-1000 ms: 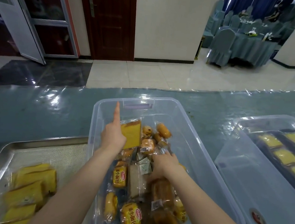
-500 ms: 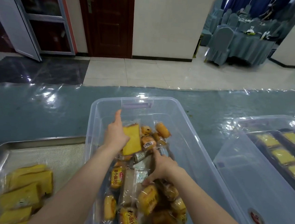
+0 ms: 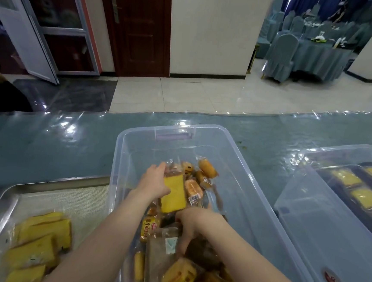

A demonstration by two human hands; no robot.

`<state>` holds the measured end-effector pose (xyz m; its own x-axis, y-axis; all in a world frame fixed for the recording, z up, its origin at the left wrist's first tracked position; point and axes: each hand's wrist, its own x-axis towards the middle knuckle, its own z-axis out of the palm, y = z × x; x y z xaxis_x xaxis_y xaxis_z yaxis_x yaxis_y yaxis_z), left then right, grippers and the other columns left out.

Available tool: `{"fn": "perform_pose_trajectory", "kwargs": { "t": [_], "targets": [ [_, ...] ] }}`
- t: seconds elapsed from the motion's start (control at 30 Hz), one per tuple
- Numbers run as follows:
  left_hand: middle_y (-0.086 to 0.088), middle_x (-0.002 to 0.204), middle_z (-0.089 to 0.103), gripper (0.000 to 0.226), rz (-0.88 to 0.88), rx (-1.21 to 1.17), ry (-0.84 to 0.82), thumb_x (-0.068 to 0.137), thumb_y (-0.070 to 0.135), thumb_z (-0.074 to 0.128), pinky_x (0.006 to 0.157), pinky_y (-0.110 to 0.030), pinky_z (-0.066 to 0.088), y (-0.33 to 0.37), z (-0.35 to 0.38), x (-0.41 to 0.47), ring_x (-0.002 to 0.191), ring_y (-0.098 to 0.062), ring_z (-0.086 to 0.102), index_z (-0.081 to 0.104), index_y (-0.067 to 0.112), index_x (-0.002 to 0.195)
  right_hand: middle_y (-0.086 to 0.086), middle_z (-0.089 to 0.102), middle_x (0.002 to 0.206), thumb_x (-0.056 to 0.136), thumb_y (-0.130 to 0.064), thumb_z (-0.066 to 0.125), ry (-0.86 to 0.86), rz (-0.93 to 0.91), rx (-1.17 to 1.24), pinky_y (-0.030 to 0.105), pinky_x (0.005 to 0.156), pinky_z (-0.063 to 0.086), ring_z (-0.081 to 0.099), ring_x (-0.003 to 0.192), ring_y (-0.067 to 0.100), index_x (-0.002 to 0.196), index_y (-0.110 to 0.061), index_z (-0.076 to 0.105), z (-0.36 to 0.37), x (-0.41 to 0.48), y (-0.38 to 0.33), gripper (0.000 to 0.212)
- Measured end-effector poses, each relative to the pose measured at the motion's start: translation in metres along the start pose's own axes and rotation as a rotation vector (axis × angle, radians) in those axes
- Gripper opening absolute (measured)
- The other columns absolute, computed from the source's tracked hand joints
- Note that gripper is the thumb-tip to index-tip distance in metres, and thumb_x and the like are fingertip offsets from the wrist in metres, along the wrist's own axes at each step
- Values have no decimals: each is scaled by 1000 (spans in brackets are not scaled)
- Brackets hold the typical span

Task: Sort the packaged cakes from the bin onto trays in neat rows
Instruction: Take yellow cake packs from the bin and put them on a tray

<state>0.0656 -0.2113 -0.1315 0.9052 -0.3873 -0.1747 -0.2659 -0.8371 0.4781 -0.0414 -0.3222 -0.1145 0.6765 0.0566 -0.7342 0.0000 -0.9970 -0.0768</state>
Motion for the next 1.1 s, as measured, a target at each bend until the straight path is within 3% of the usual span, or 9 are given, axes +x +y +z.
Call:
{"fn": "perform_pose_trajectory", "kwargs": {
  "t": [0.17,0.3,0.37,0.43,0.53,0.7,0.8,0.93,1.1],
  "targets": [
    [-9,126,55,70,67,102,-51,69,9,73,83,-32,47,-1,8,-5,112,-29,56,45,18,132,9,53,135,84,-28,68,135,-53,-289,70,109,-10,28,140,34,130,-17,56,9,1,-13,48],
    [-10,115,60,48,77,73,79,73,1,62,77,-36,49,1,-3,-9,100,-32,59,46,24,112,1,63,103,70,-25,81,247,-125,63,39,97,46,57,101,24,110,-16,62,-6,-12,14,46],
    [-6,108,61,43,84,-19,124,71,0,60,75,-39,52,0,-10,-12,94,-29,60,43,29,98,-4,58,93,65,-23,83,391,-167,265,23,67,45,56,88,18,99,-21,58,-14,-21,33,42],
    [-1,102,61,38,87,-181,155,74,5,62,69,-37,52,1,-22,-17,87,-22,60,43,31,94,-7,57,89,62,-21,82,545,-191,408,20,61,39,54,83,14,97,-22,58,-20,-26,50,42],
    [1,111,59,34,100,-441,198,81,18,70,66,-29,46,5,-35,-25,94,-18,57,48,32,103,-9,58,91,59,-14,81,689,-169,610,18,60,41,54,79,8,111,-24,57,-26,-30,65,59],
    [3,116,59,88,127,-872,132,75,28,81,89,-31,47,21,-46,-39,108,-9,55,28,48,142,5,57,88,58,6,83,779,-213,1116,31,66,57,57,73,17,128,-31,46,-34,-40,76,87],
    [-6,115,65,75,86,-1080,130,72,33,81,82,-29,51,25,-54,-46,106,-17,63,43,41,135,6,52,114,59,9,84,791,-303,1371,25,68,56,59,100,19,138,-40,37,-36,-48,76,104],
    [-12,115,64,59,77,-1328,39,79,52,62,64,-31,54,35,-66,-76,100,-26,63,57,17,126,-8,58,120,63,-8,88,736,-414,1464,19,73,55,59,107,12,132,-30,49,-44,-59,56,83],
    [-12,114,70,75,135,-1489,14,70,72,56,81,-35,51,25,-92,-120,109,-26,64,63,15,119,6,71,108,74,-10,79,695,-595,1489,39,87,55,68,100,23,121,-35,62,-49,-76,10,56]
  ]
}}
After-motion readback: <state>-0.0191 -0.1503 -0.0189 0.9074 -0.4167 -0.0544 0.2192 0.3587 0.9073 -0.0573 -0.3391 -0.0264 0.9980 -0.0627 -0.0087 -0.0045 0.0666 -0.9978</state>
